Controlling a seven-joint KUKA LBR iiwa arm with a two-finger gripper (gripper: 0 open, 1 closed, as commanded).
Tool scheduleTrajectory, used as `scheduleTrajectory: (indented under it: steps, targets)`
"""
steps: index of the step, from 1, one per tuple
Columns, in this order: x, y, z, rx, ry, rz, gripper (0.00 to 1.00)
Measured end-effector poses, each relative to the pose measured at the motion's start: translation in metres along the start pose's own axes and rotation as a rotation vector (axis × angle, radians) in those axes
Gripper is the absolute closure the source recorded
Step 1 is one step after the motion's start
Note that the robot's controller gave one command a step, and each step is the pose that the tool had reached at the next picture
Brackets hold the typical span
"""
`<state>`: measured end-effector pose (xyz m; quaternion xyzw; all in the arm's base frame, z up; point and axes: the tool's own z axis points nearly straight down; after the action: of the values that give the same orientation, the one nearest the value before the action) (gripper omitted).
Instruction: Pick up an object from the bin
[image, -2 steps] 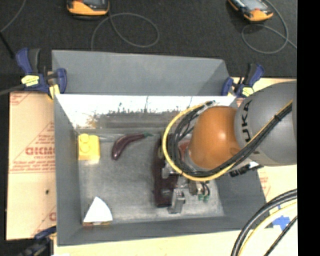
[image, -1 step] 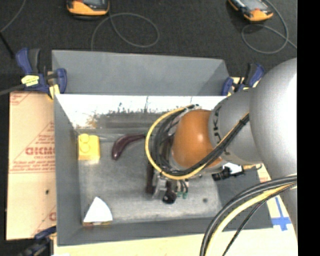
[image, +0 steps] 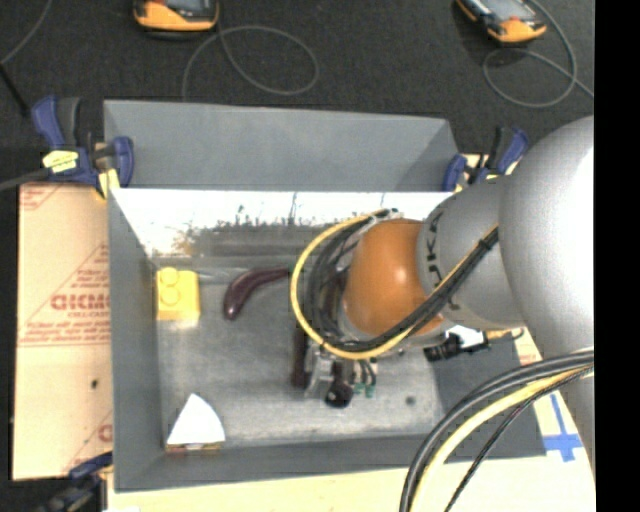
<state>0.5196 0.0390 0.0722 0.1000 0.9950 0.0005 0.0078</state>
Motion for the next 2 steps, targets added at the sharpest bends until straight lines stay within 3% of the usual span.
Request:
scheduleTrajectory:
  steps: [1, 2]
  targets:
    - [-0.006, -0.001, -0.001, -0.001, -0.001, 0.016, 1.0]
    - [-0.014, -0.019, -0.124, 0.0, -0.003, 0.009, 1.0]
